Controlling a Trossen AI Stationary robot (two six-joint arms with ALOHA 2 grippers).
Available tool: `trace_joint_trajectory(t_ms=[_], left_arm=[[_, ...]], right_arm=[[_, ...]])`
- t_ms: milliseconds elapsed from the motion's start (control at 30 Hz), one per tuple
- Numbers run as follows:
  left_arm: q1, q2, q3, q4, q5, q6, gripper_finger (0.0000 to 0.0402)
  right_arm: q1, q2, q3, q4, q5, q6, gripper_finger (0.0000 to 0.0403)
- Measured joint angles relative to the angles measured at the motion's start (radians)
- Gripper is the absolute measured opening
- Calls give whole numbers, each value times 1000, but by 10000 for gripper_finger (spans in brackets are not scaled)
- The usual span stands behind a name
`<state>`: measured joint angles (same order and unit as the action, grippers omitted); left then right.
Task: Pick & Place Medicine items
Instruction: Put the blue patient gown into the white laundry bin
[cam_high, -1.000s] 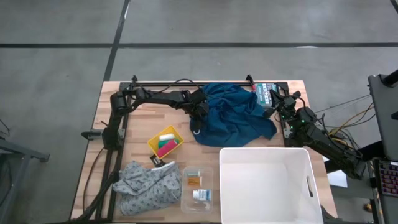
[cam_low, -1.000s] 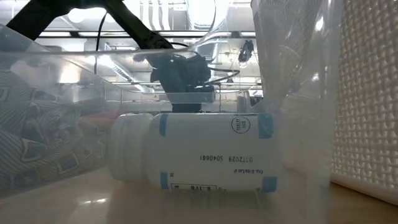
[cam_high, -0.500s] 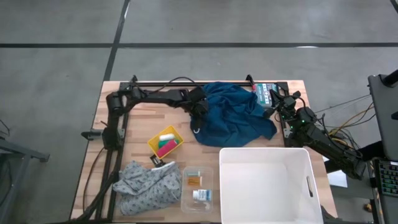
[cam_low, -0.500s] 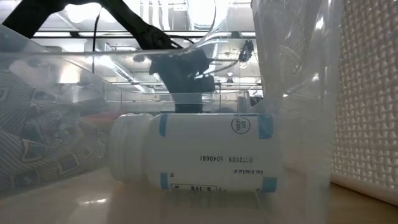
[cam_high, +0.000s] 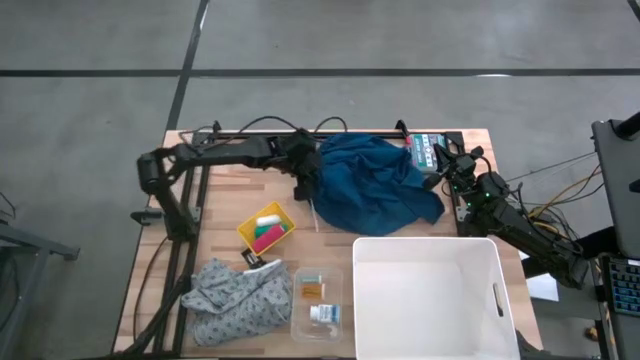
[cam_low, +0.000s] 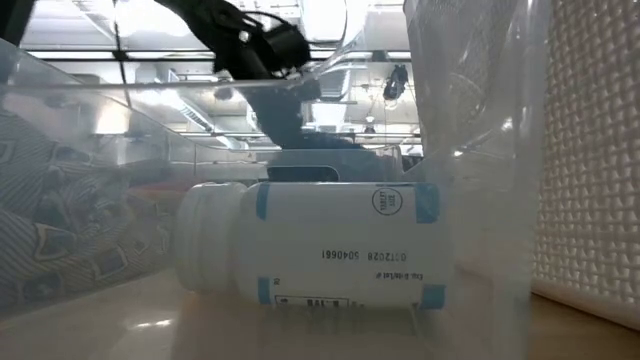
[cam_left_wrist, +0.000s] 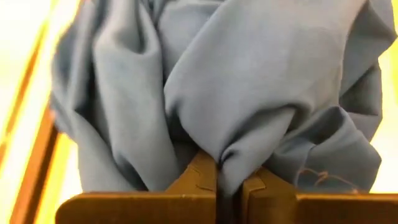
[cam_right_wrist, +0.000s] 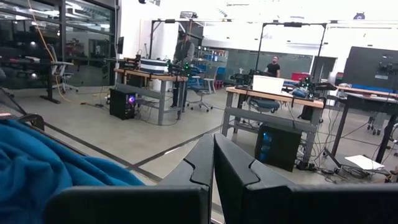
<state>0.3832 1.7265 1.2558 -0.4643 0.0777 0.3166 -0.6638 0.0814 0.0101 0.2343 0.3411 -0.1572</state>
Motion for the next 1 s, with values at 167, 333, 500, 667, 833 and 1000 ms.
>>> trace_joint_trajectory(t_ms=[167, 333, 500, 667, 833, 1000], left_arm=[[-1, -148, -94, 57, -35, -1, 8], [-1, -299, -211, 129, -94, -3, 8], [0, -406, -259, 101, -180, -6, 9], [0, -452, -260, 56, -282, -11, 10], [2, -452, -254, -12, -429, -16, 10], [5, -460, -254, -65, -529, -61, 11]], right_arm=[[0, 1, 0, 1, 0, 0, 8], [0, 0, 0, 2, 0, 0, 8], [0, 0, 0, 2, 0, 0, 8], [0, 0, 0, 2, 0, 0, 8], [0, 0, 0, 2, 0, 0, 8], [0, 0, 0, 2, 0, 0, 8]])
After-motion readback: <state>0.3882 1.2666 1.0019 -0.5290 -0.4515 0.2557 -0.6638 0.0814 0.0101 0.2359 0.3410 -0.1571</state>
